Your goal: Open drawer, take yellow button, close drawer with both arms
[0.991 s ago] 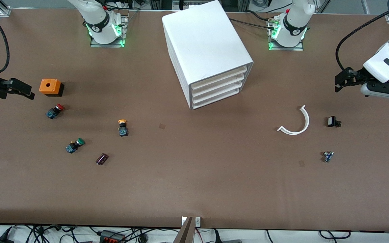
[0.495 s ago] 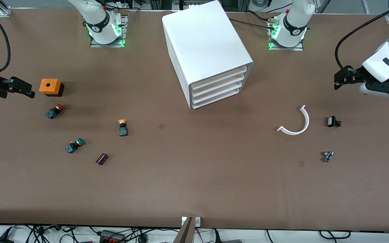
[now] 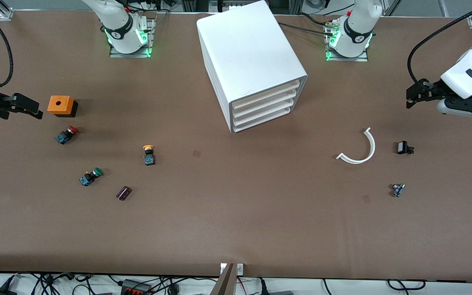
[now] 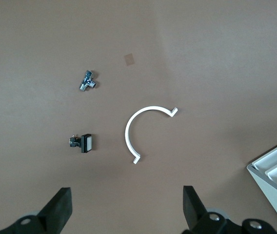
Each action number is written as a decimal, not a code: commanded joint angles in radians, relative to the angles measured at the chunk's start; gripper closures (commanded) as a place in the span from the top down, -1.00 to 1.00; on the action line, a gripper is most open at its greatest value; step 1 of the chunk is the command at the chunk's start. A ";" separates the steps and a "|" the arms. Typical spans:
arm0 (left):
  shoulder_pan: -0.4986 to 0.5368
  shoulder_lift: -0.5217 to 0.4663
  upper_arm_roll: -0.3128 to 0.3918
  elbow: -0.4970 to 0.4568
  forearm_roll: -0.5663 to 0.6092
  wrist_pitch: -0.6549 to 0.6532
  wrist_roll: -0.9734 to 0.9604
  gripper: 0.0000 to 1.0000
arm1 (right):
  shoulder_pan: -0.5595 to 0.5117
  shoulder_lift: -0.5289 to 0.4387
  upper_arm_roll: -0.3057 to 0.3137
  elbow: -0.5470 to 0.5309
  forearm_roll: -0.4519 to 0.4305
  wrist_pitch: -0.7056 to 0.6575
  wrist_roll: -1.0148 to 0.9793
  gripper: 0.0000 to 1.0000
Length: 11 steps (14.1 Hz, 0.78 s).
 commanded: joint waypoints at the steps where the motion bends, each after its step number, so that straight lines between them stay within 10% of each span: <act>1: -0.001 0.003 0.001 0.021 -0.014 -0.021 0.015 1.00 | -0.002 -0.028 0.004 -0.025 -0.013 0.000 -0.007 1.00; 11: -0.002 0.003 0.001 0.021 -0.014 -0.029 0.012 1.00 | 0.000 -0.028 0.006 -0.026 -0.012 0.000 -0.005 1.00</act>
